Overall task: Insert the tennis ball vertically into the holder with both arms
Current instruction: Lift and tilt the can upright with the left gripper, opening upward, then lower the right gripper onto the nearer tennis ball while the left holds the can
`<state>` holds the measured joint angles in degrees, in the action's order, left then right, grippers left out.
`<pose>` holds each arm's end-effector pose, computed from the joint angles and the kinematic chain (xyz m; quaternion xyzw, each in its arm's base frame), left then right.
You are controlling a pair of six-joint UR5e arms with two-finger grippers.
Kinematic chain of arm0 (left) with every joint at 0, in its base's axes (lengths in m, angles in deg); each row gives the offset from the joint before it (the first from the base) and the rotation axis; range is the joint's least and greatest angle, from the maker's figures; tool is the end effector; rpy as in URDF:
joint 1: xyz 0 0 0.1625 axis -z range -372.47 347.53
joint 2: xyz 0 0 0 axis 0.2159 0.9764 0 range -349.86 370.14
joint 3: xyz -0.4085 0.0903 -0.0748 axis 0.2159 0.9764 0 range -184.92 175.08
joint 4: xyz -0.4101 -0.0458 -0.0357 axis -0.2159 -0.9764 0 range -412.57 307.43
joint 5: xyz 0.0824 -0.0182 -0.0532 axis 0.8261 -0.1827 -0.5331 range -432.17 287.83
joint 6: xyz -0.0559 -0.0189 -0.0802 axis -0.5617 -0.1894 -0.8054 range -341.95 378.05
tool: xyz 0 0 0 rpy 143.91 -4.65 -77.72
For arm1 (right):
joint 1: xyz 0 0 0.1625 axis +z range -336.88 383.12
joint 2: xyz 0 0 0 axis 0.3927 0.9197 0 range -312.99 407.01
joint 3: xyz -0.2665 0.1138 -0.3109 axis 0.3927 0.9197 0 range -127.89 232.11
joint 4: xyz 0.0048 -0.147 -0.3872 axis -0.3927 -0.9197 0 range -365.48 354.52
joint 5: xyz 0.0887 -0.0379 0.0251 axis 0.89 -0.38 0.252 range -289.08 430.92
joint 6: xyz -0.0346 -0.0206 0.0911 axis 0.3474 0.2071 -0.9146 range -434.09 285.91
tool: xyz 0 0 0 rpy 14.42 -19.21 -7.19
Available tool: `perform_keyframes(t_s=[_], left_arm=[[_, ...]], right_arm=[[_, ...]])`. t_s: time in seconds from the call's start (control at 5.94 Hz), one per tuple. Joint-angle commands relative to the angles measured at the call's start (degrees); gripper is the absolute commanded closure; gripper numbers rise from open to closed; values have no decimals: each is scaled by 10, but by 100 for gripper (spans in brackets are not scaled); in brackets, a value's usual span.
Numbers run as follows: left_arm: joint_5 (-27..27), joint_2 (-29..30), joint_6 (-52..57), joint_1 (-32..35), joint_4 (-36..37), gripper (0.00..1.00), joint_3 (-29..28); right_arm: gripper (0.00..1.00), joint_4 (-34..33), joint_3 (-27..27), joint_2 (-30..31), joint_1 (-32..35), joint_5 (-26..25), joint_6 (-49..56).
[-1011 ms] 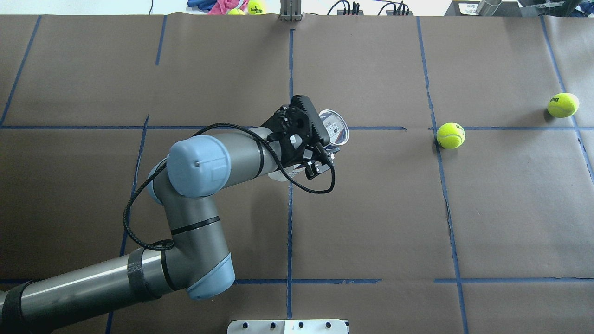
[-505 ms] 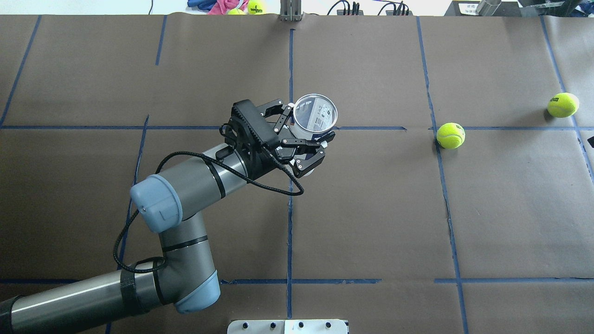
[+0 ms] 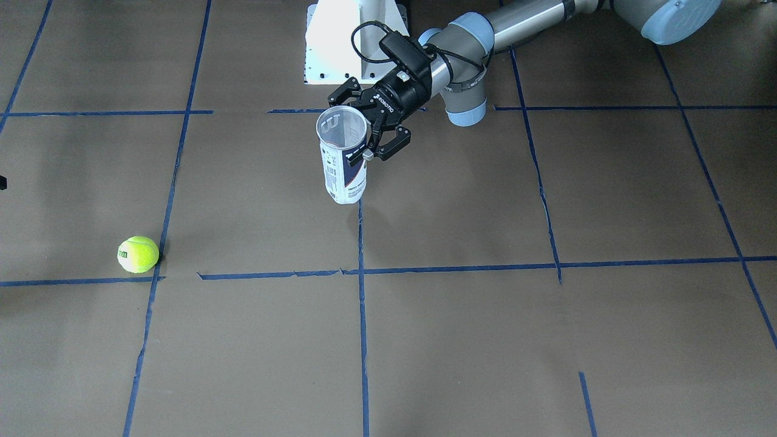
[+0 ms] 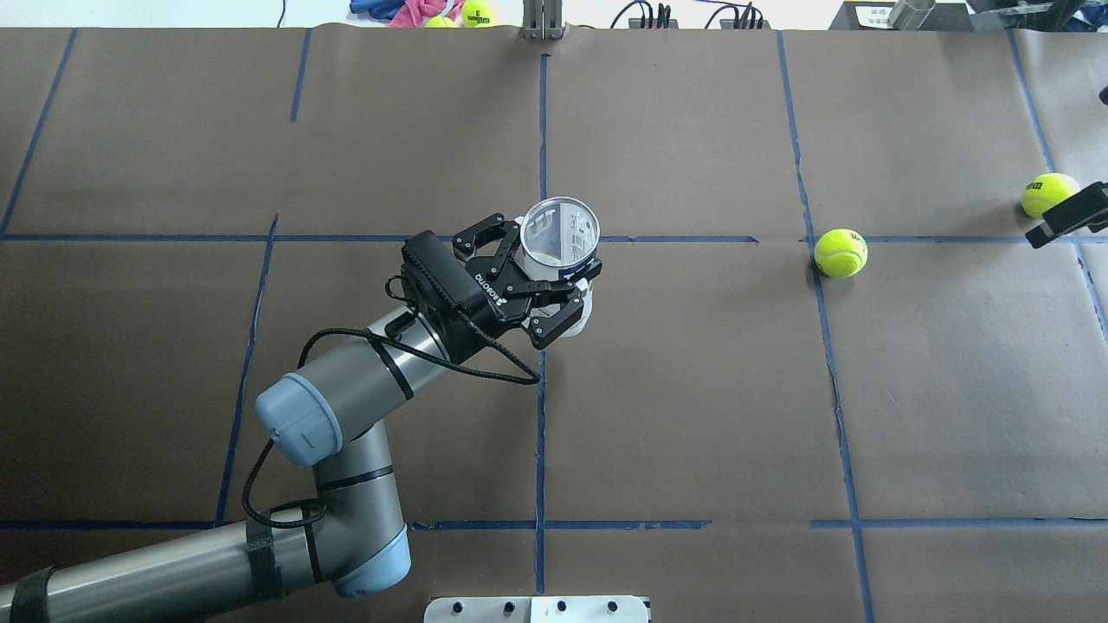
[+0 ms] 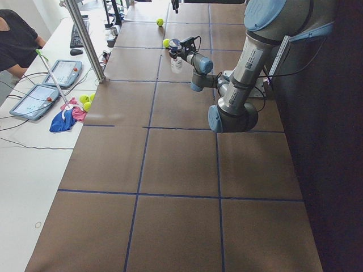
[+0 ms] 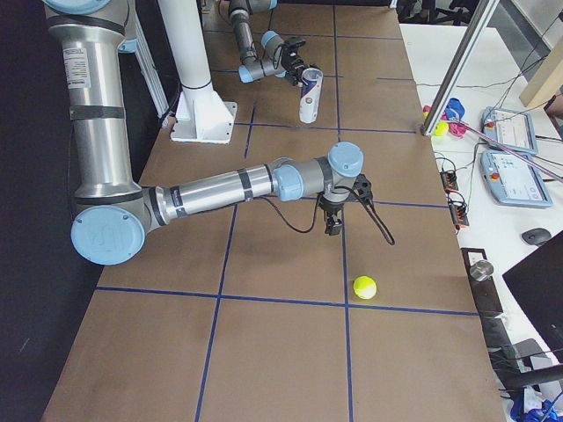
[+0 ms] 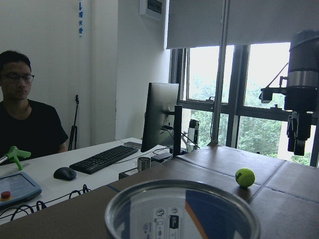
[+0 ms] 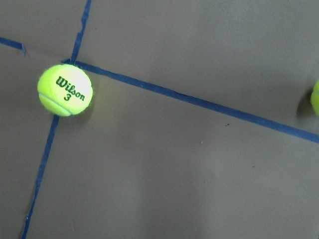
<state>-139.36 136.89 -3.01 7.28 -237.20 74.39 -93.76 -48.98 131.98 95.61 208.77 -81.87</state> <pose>0.5392 -0.3762 0.1981 0.6654 0.5408 0.0456 0.5125 -0.1026 -0.5228 0.5101 0.0506 -0.4219 -0.1392 0.8945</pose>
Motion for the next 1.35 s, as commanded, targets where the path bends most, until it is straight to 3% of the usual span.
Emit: perform_keyframes(t_s=[0.0,0.17,0.84,1.18], left_arm=[[1,-5,1,-5,-13,21,-16],[1,-7,1,-8,-13,21,-21],[0,-9,2,-8,-13,21,-23],[0,-9,3,-8,-13,21,-23]], right_arm=[[0,95,1,-15,-78,-91,-138],[0,153,0,-14,-124,-171,-214],[0,156,19,-58,-182,-185,-320],[0,156,78,-109,-201,-192,-319]])
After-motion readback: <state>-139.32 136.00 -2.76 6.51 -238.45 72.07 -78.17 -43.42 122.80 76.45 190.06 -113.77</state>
